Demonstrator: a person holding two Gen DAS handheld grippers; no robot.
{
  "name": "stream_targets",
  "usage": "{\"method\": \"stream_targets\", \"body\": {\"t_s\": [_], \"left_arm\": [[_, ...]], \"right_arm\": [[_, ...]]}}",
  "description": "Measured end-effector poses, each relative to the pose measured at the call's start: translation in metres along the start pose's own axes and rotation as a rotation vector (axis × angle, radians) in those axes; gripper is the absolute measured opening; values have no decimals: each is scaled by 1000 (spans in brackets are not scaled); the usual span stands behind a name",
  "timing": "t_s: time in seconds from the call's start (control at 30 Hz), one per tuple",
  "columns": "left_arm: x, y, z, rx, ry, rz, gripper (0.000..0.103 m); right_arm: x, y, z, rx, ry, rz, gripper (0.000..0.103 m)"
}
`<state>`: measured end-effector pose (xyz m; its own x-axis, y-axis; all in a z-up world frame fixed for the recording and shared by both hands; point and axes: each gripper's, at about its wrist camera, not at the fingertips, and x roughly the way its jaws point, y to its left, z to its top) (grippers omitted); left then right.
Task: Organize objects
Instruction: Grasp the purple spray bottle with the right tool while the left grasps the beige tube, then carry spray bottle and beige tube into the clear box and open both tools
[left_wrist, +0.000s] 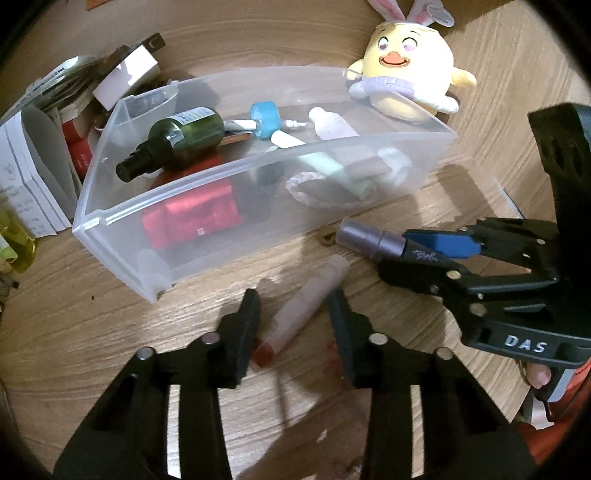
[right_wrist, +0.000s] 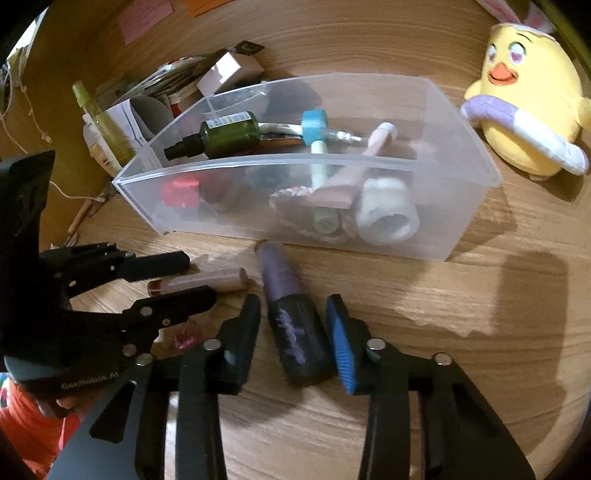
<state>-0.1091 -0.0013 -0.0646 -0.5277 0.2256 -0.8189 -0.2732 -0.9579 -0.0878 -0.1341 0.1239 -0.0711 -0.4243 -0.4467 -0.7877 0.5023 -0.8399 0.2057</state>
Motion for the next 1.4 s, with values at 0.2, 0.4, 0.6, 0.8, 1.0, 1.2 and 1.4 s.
{"method": "stream_targets", "body": {"t_s": [0.2,0.4,0.6,0.8,1.0,1.2,1.4], "left_arm": [[-5,5,-5,-11,-16,1,14],[-15,8,-9,-39,-43,-3,14],[-32,3,-15,-56,-78,-15,14],[-59,1,-11,-71,-153,-4,14],[-79,0,-1,-81,-232,47,14],[-96,1,13,-81,-303,58,14],[-110,2,28,-85,-362,62,14]], "right_arm": [[-2,6,-6,-34,-12,-11,24],[-19,9,-15,-34,-40,-5,24],[-44,17,-15,-50,-98,7,24],[-69,26,-5,-67,-170,13,24],[-87,27,10,-64,-239,6,24],[-108,24,25,-55,-317,-1,24],[-117,18,45,-45,-373,-18,24]]}}
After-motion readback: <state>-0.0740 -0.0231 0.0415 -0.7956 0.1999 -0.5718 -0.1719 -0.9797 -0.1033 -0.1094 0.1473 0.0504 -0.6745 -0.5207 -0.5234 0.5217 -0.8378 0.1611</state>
